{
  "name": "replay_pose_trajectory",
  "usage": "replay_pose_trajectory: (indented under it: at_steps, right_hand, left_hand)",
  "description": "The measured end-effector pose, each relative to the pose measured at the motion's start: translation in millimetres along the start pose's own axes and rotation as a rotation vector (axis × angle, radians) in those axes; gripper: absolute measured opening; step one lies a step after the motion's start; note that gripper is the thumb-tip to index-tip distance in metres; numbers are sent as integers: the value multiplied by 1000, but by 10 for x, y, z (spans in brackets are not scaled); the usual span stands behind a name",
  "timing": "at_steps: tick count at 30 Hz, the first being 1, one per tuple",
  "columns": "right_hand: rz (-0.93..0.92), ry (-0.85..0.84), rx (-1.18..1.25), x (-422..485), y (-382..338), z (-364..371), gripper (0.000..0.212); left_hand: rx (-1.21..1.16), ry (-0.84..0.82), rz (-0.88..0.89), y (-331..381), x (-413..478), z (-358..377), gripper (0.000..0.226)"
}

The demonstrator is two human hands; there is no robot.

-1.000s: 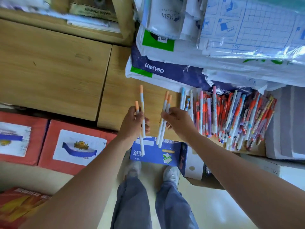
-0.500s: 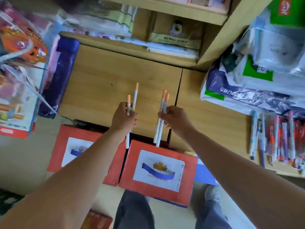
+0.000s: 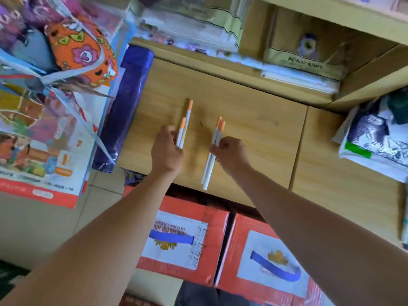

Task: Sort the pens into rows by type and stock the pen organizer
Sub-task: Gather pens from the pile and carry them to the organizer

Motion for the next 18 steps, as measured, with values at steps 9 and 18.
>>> replay_pose_trajectory:
  at_steps: [9, 18]
  right_hand:
    - [-70, 97, -112, 243, -305, 78, 23]
    - [-64, 166, -59, 257, -322, 56, 21]
  left_hand:
    - [95, 77, 146, 41, 98, -160, 44]
    - [151, -112, 74, 62, -34, -41, 49]
Point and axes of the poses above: each hand's wrist, its own x-axis towards the middle knuckle, its own z-axis out of the palm, y = z × x, the point moved 6 cm from there along x, towards the middle knuckle, and after that the axes turned 10 degrees about -y, right-handed, at the moved point
